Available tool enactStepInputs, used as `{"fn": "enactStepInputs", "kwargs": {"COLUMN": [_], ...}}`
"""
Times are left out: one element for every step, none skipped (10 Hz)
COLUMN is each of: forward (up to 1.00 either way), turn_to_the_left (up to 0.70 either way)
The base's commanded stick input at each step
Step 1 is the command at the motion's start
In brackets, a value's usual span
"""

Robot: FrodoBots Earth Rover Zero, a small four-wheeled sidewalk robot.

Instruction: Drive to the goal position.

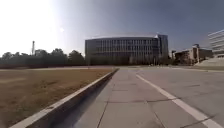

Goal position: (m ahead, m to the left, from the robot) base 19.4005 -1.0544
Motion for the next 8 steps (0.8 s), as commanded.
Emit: {"fn": "enactStepInputs", "kwargs": {"forward": [0.05,0.05,0.04,0.05,0.04,0.04,0.05,0.04], "turn_to_the_left": [0.0,0.0,0.0,0.0,0.0,0.0,0.0,0.0]}}
